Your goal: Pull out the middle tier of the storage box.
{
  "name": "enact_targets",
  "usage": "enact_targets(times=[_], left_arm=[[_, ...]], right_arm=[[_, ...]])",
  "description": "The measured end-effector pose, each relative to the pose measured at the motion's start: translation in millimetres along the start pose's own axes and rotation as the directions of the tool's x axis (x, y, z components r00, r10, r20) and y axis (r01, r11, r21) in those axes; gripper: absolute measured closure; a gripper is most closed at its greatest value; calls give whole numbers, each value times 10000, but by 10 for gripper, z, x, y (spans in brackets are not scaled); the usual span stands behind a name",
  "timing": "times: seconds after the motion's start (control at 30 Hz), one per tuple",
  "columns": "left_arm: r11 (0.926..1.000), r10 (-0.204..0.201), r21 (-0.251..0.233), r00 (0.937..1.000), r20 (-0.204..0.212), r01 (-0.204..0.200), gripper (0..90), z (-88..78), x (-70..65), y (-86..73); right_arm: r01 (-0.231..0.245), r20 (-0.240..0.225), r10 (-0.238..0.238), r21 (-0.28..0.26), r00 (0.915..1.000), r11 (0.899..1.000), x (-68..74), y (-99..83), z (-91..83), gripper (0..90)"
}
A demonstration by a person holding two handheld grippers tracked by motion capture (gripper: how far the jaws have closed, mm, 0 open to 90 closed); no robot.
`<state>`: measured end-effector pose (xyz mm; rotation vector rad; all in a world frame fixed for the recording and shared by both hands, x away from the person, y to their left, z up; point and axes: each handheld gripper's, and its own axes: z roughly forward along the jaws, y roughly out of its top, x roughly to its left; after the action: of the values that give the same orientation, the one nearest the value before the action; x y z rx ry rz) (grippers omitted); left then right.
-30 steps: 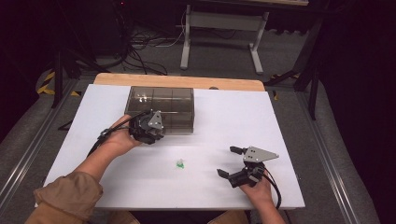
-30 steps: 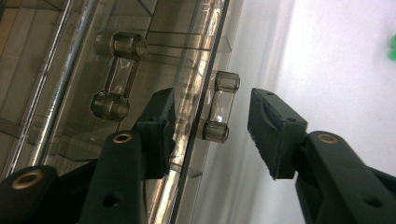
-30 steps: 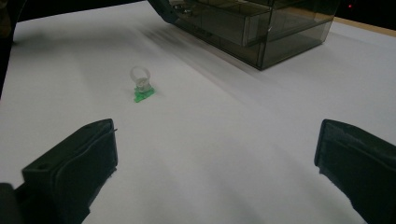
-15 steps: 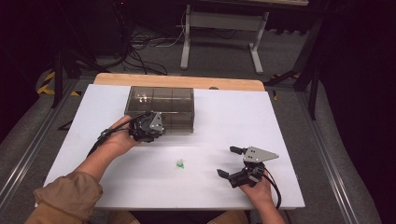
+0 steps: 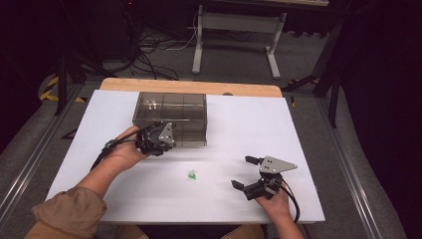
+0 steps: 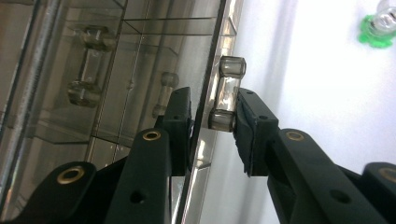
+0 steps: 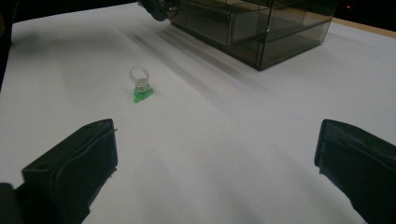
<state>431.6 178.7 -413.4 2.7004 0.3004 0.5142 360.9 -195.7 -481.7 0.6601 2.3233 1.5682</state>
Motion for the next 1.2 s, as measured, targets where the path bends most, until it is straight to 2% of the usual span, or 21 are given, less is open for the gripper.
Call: enact_targets(times=[0.53, 0.73, 1.2], left_arm=[[9997, 223, 59, 9997, 103, -224, 695, -21, -126, -68], [9996, 287, 10, 9996, 40, -287, 696, -17, -151, -81], [9993, 367, 84, 9991, 220, -369, 701, 15, -177, -107]], right_arm=[[17, 7, -17, 31, 10000, 10000, 2, 0, 5, 0], [17, 0, -17, 34, 10000, 10000, 2, 0, 6, 0], [37, -22, -37, 54, 10000, 10000, 6, 0, 12, 0]])
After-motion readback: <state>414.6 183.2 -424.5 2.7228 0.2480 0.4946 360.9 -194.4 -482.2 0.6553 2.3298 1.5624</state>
